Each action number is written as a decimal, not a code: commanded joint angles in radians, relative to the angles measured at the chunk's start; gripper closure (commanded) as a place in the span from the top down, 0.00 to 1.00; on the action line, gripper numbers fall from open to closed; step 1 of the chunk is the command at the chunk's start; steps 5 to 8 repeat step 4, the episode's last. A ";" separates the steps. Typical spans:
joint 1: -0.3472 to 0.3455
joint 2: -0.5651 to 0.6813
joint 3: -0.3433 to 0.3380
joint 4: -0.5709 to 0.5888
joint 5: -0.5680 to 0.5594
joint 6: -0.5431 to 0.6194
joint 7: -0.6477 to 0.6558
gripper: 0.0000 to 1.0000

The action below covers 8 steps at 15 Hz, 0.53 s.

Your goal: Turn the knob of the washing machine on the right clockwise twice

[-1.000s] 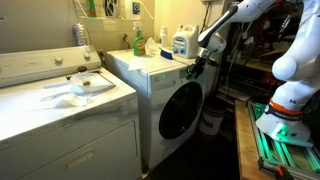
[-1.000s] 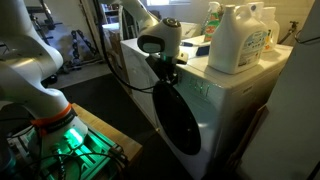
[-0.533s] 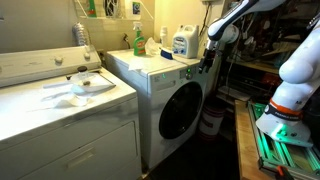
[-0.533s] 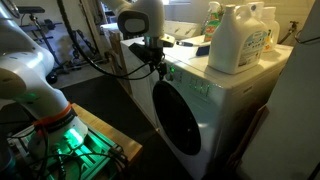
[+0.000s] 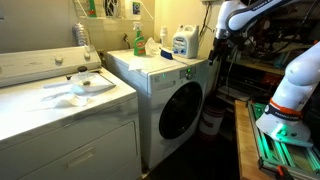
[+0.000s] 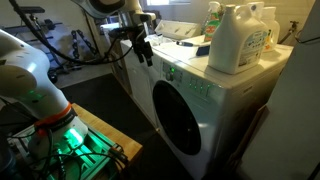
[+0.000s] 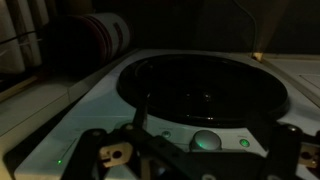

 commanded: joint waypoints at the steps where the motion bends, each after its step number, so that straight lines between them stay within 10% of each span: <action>1: 0.059 -0.027 -0.053 0.000 -0.045 -0.021 0.038 1.00; 8: 0.062 -0.065 -0.054 -0.015 -0.050 -0.029 0.043 1.00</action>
